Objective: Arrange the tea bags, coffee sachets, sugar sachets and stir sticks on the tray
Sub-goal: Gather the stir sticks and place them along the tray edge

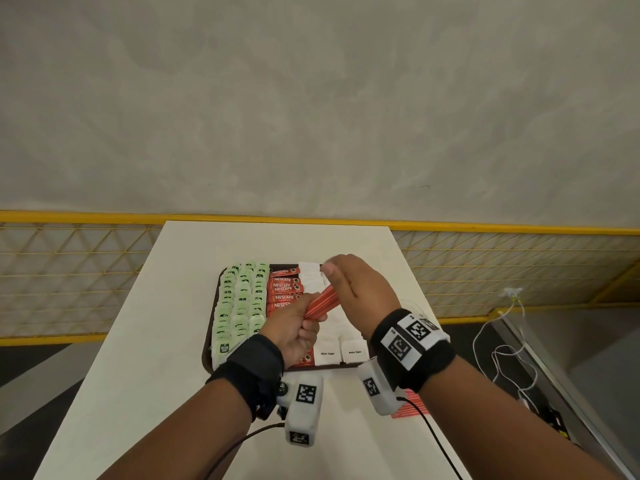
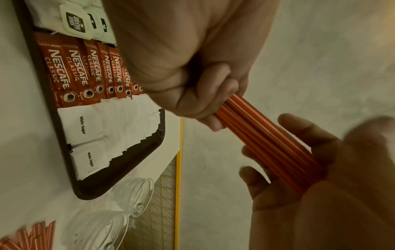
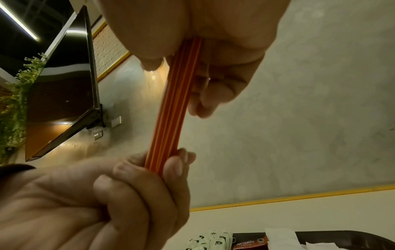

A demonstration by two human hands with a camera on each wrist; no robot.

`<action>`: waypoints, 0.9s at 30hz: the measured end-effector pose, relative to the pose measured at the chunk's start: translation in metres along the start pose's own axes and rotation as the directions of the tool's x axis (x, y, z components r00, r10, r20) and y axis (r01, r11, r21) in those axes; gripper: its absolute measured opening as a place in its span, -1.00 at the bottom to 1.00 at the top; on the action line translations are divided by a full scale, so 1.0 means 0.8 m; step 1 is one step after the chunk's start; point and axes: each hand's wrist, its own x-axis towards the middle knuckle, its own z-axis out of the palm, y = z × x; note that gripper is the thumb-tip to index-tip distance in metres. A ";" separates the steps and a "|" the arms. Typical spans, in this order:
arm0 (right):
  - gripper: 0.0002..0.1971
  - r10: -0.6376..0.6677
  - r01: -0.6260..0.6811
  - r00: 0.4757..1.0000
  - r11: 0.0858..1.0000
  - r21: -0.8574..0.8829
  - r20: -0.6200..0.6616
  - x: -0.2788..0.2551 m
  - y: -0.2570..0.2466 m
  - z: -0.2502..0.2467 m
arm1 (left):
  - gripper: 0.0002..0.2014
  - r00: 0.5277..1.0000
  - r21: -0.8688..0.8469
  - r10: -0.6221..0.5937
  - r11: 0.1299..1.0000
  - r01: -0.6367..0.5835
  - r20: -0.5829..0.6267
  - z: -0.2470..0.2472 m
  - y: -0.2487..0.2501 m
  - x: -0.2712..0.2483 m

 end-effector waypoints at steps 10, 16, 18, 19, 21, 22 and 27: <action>-0.24 0.028 -0.035 0.999 0.967 0.252 0.031 -0.004 0.002 0.011 | -0.77 1.000 0.000 -0.008 1.000 0.008 0.012 -0.013 0.009 0.005; -0.37 -0.016 0.016 1.000 0.992 0.122 -0.005 0.000 0.004 0.006 | -0.76 1.000 0.000 -0.013 1.000 0.013 0.013 -0.023 0.012 0.014; -0.31 -0.017 0.010 0.995 0.998 0.069 0.100 0.000 0.010 0.013 | -0.75 1.000 0.048 -0.010 0.999 0.010 0.000 -0.022 0.012 0.018; -0.33 0.005 -0.013 0.994 0.998 0.066 0.113 0.000 0.013 0.014 | -0.74 1.000 0.055 -0.012 0.998 0.012 -0.007 -0.022 0.011 0.019; -0.35 0.106 -0.113 0.993 0.981 0.160 0.052 0.002 0.020 0.012 | -0.73 1.000 0.040 -0.017 0.999 0.018 -0.014 -0.021 0.011 0.023; -0.36 0.179 -0.178 0.984 0.953 0.244 0.017 0.001 0.024 0.010 | -0.73 1.000 0.032 -0.015 0.999 0.015 -0.016 -0.021 0.011 0.026; -0.56 0.334 -0.419 0.906 0.633 0.651 0.259 -0.004 0.041 0.023 | -0.81 1.000 0.011 0.026 1.000 -0.026 0.004 -0.003 0.008 0.039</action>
